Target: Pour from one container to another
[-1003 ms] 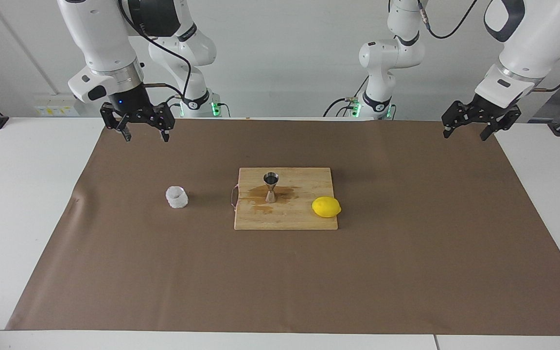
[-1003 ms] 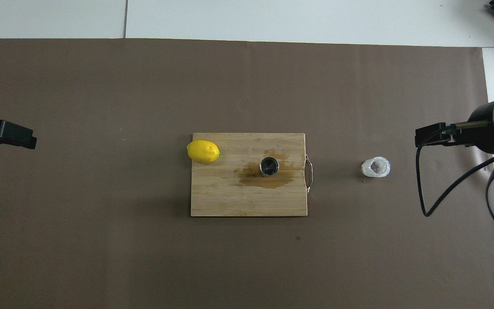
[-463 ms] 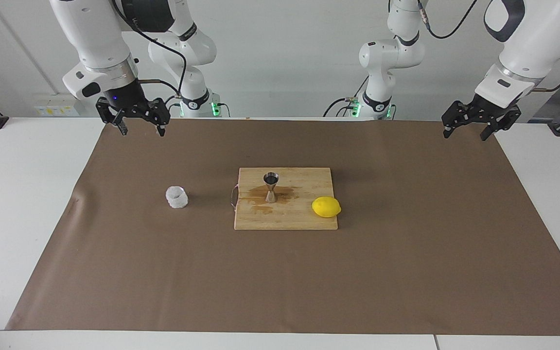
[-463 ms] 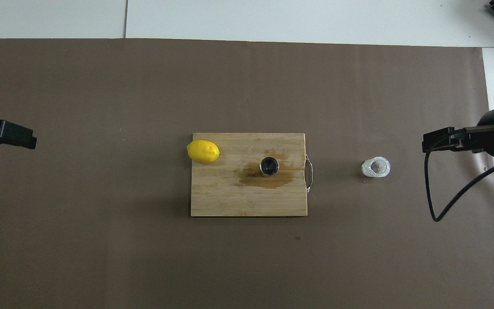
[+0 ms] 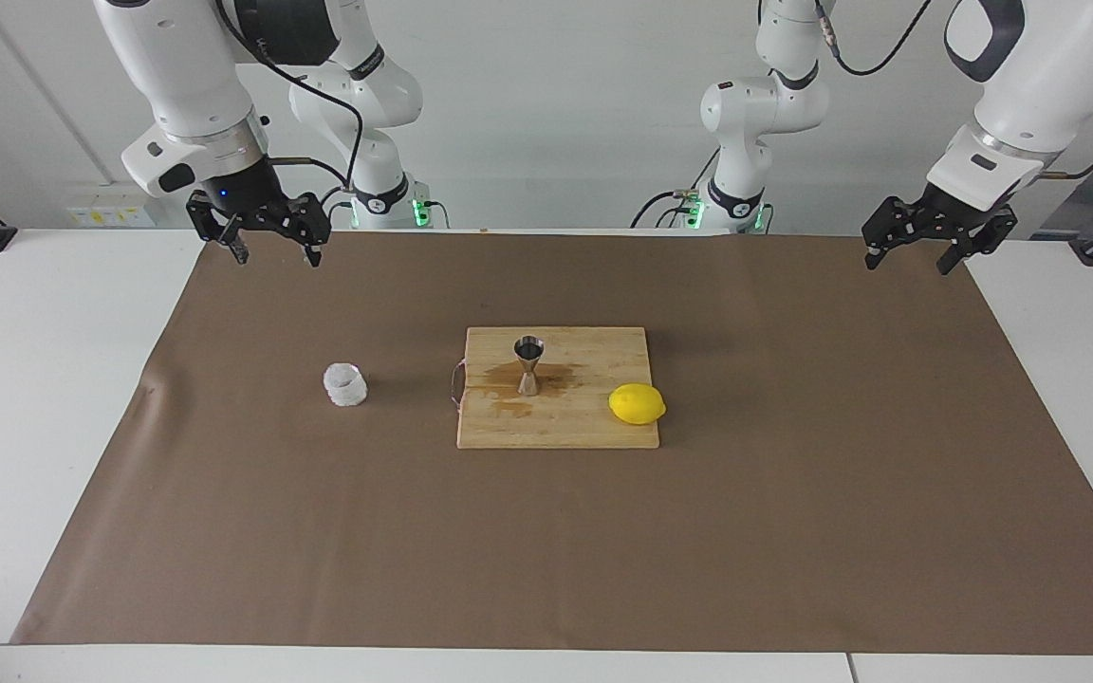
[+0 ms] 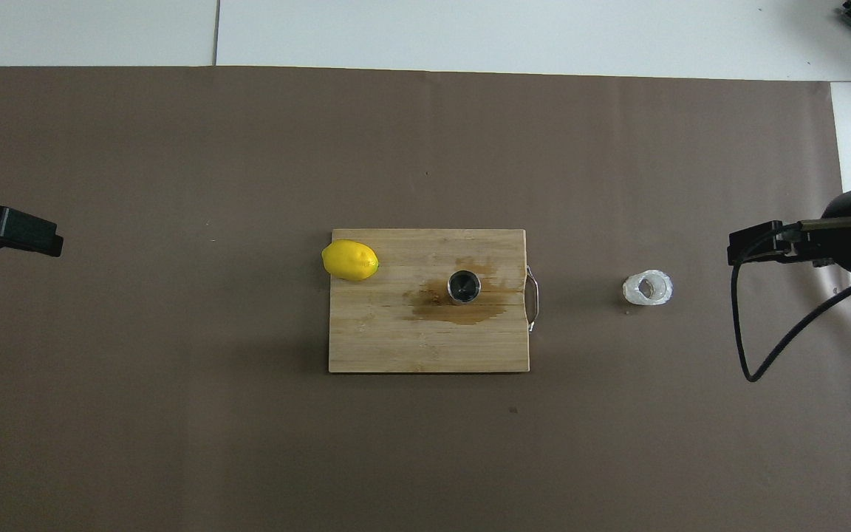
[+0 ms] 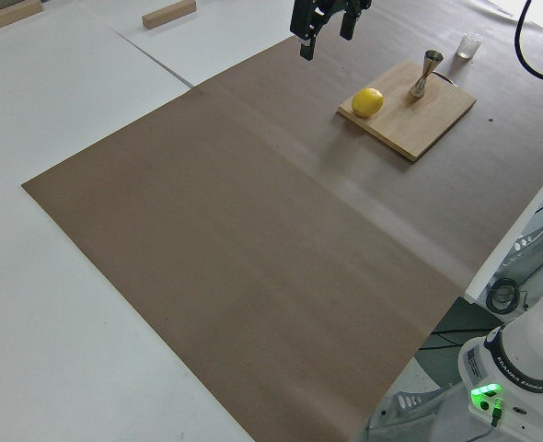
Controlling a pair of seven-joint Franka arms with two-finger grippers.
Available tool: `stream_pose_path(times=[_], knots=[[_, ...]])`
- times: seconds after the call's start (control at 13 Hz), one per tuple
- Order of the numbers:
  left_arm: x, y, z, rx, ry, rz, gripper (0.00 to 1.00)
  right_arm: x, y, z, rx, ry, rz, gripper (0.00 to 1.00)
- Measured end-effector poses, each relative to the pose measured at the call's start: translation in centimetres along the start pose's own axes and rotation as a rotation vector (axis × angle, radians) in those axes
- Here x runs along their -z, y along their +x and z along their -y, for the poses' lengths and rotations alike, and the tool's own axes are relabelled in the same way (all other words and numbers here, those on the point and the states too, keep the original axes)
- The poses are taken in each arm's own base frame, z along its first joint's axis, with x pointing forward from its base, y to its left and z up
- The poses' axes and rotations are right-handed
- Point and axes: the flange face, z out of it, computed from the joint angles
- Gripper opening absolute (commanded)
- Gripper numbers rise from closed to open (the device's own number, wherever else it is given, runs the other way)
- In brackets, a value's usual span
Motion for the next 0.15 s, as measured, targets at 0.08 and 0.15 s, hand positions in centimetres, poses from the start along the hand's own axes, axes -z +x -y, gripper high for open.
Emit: stream_pose_path(times=[0.08,0.15], knots=[[0.00,0.00,0.00,0.000,0.000,0.000,1.00,-0.13,-0.01,0.01,-0.002,0.000,0.003,1.00],[0.00,0.00,0.00,0.000,0.000,0.000,1.00,-0.19,-0.02,0.02,-0.003,0.000,0.004,1.00]])
